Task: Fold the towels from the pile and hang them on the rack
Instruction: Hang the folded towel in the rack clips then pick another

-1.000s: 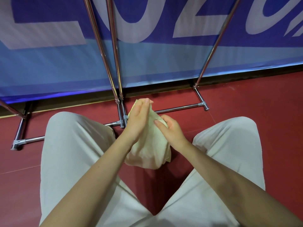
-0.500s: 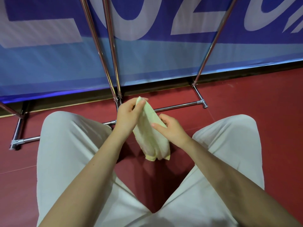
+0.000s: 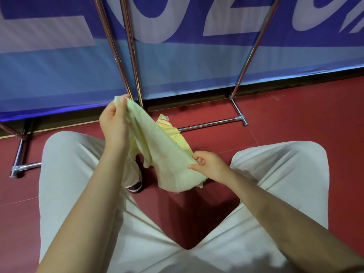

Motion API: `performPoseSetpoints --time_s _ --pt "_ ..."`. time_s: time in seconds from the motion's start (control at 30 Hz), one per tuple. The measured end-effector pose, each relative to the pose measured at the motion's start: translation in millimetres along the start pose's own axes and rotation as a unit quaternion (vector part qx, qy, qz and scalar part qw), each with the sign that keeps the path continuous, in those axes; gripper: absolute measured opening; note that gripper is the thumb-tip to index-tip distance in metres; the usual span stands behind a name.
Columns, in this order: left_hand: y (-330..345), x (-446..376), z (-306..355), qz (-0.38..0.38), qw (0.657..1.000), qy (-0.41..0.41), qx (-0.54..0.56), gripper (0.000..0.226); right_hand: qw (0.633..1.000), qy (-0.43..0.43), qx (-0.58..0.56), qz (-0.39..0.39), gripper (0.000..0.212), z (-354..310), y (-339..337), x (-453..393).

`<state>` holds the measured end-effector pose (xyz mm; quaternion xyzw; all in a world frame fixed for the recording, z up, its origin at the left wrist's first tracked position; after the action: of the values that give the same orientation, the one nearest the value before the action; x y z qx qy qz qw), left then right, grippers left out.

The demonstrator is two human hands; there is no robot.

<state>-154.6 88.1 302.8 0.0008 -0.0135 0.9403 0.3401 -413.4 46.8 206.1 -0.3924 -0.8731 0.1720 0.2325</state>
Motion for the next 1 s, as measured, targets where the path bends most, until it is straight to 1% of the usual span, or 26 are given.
performPoseSetpoints --time_s 0.07,0.17,0.27,0.37,0.43,0.53,0.67,0.77,0.83,0.93,1.0 --pt "-4 -2 0 0.015 1.000 -0.004 0.007 0.021 0.999 -0.017 0.025 0.027 0.028 3 -5 -1" --pt "-8 -6 -2 0.027 0.999 -0.015 0.018 0.019 0.995 -0.029 0.050 0.080 0.017 7 -16 -4" --pt "-9 -8 -6 0.028 0.999 -0.021 0.004 0.019 0.987 -0.031 0.118 0.101 0.017 9 -25 -5" --pt "-9 -7 -9 0.029 0.999 -0.022 -0.002 0.019 0.982 -0.028 0.144 0.119 0.023 6 -34 -3" --pt "-10 -7 -11 0.035 0.999 -0.026 -0.002 0.019 0.977 -0.039 0.152 0.143 0.023 4 -39 -2" --pt "-13 -8 -11 0.051 0.998 -0.035 0.006 0.020 0.983 -0.029 0.110 0.142 0.022 6 -44 -2" --pt "-18 -10 -14 0.074 0.996 -0.054 0.009 0.024 0.982 0.007 0.116 0.146 0.025 7 -51 3" --pt "-18 -8 -19 0.076 0.995 -0.060 -0.001 0.024 0.981 -0.002 0.105 0.163 0.027 5 -55 5" --pt "-19 -8 -23 0.075 0.995 -0.066 -0.010 0.021 0.982 -0.002 0.046 0.186 0.025 6 -60 6" --pt "-20 -10 -29 0.075 0.994 -0.074 -0.012 0.019 0.973 -0.014 -0.045 0.225 0.014 5 -70 6" --pt "-20 -8 -31 0.075 0.994 -0.076 -0.029 0.021 0.969 -0.023 -0.085 0.229 0.019 1 -74 6"
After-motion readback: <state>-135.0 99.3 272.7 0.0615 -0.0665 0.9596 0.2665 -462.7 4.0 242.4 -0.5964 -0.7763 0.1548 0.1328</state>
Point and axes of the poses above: each hand's wrist, its own x-axis away from the middle knuckle, its own y-axis out of the palm, z = x × y, the point moved 4 cm from there along -x, towards the middle knuckle, and after that the axes turned 7 degrees about -x, right-handed, at the moved point
